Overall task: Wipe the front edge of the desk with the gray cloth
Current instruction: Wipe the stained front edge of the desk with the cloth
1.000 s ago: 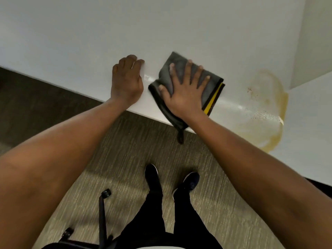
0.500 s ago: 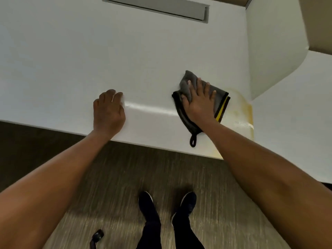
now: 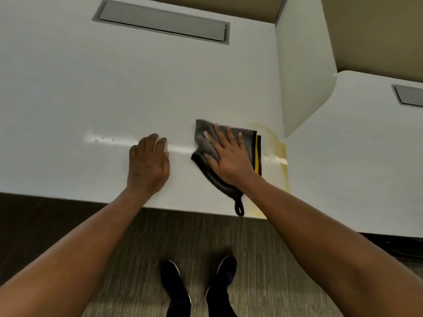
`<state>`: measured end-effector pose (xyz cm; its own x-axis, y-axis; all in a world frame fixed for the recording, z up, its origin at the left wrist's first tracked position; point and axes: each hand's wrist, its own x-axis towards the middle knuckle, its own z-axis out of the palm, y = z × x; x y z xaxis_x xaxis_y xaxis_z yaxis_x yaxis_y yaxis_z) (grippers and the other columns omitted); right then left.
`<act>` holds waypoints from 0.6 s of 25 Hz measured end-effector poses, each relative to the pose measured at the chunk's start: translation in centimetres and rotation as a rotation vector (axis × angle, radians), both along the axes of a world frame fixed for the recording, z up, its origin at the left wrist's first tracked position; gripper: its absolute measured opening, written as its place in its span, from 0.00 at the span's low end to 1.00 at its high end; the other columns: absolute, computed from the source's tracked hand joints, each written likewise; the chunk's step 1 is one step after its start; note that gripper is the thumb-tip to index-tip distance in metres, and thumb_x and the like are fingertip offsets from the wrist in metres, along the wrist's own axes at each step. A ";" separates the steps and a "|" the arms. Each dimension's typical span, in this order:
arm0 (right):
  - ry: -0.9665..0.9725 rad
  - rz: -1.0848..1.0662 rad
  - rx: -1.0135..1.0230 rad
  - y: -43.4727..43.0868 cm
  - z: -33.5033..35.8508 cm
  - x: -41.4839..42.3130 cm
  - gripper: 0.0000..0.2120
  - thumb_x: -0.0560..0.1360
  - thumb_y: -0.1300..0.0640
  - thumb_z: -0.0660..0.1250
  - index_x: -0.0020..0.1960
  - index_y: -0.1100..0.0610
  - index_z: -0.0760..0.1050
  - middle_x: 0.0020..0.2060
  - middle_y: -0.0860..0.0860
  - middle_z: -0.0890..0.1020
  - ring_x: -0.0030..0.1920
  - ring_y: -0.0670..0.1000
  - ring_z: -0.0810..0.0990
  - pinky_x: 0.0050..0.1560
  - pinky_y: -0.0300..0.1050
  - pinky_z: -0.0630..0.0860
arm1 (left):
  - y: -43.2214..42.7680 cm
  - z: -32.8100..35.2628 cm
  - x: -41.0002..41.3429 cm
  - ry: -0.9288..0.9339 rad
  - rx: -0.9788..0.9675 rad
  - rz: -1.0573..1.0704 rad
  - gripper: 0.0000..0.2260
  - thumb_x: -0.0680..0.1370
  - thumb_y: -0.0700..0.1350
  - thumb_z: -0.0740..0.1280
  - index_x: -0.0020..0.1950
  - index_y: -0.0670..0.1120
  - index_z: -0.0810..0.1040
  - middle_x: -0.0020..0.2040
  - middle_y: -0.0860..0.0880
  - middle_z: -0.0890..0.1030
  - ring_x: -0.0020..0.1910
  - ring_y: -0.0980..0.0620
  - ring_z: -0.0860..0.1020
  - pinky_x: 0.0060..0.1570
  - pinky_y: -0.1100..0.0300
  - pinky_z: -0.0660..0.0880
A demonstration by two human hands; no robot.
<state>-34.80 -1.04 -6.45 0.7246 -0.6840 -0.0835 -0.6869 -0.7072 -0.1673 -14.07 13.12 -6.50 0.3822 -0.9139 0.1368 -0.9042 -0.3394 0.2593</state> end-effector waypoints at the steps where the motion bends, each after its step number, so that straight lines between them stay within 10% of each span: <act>1: 0.000 -0.058 0.001 -1.7 0.1 1.1 0.31 0.85 0.40 0.51 0.84 0.47 0.50 0.84 0.53 0.48 0.84 0.60 0.43 0.80 0.66 0.42 | 0.0 -0.2 0.1 -0.016 -0.002 0.009 0.19 0.81 0.45 0.58 0.71 0.40 0.73 0.69 0.39 0.74 0.68 0.37 0.72 0.64 0.42 0.68; 7: -0.110 -0.355 0.039 0.3 -0.1 5.0 0.33 0.84 0.39 0.50 0.84 0.52 0.52 0.84 0.59 0.50 0.83 0.64 0.44 0.79 0.68 0.39 | -0.2 -0.6 0.0 -0.069 -0.033 0.021 0.19 0.80 0.44 0.57 0.69 0.41 0.74 0.69 0.40 0.75 0.67 0.38 0.72 0.63 0.44 0.66; 15: -0.022 -0.177 0.046 -2.8 0.3 7.7 0.39 0.78 0.28 0.47 0.84 0.45 0.50 0.84 0.57 0.47 0.81 0.71 0.38 0.69 0.81 0.33 | -0.2 -0.8 0.1 -0.092 -0.039 0.035 0.20 0.78 0.44 0.58 0.70 0.43 0.73 0.69 0.42 0.74 0.68 0.40 0.72 0.63 0.45 0.65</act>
